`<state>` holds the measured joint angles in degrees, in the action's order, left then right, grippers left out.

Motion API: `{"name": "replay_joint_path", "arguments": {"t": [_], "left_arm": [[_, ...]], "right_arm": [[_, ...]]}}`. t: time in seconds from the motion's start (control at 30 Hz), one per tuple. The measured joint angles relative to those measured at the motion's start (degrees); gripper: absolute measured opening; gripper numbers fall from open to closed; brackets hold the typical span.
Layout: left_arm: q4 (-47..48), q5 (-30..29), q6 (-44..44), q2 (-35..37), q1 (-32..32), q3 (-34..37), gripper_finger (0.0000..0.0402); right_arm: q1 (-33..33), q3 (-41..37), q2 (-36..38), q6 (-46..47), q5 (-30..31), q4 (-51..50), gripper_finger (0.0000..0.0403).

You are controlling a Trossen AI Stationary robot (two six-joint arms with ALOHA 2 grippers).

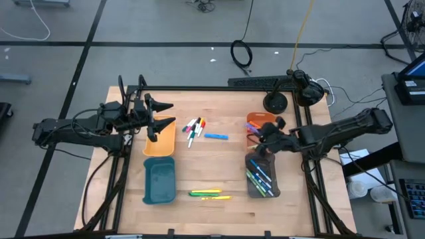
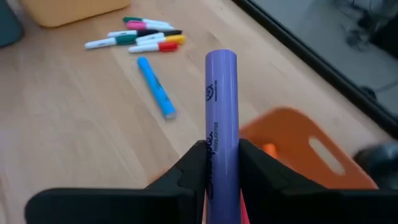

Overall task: Pick & Place Markers
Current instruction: Put the purple highlighter into the orange bin

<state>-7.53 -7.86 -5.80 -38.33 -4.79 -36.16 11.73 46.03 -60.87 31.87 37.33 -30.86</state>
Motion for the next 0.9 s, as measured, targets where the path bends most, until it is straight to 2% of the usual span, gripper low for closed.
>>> {"name": "replay_joint_path", "arguments": {"t": [0.3,0.53,0.9], "left_arm": [[0.0,0.0,0.0,0.0,-0.01,0.0,0.0282],[0.0,0.0,0.0,0.0,0.0,0.0,0.0282],[0.0,0.0,0.0,-0.01,0.0,0.0,0.0282]], "right_arm": [[-4.74,-4.04,4.17,3.11,-0.18,-1.19,0.0073],[-9.18,-5.24,4.16,3.84,-7.58,-1.55,0.0074],[-11.08,-5.89,4.14,3.12,-7.44,-1.81,0.0075]]}}
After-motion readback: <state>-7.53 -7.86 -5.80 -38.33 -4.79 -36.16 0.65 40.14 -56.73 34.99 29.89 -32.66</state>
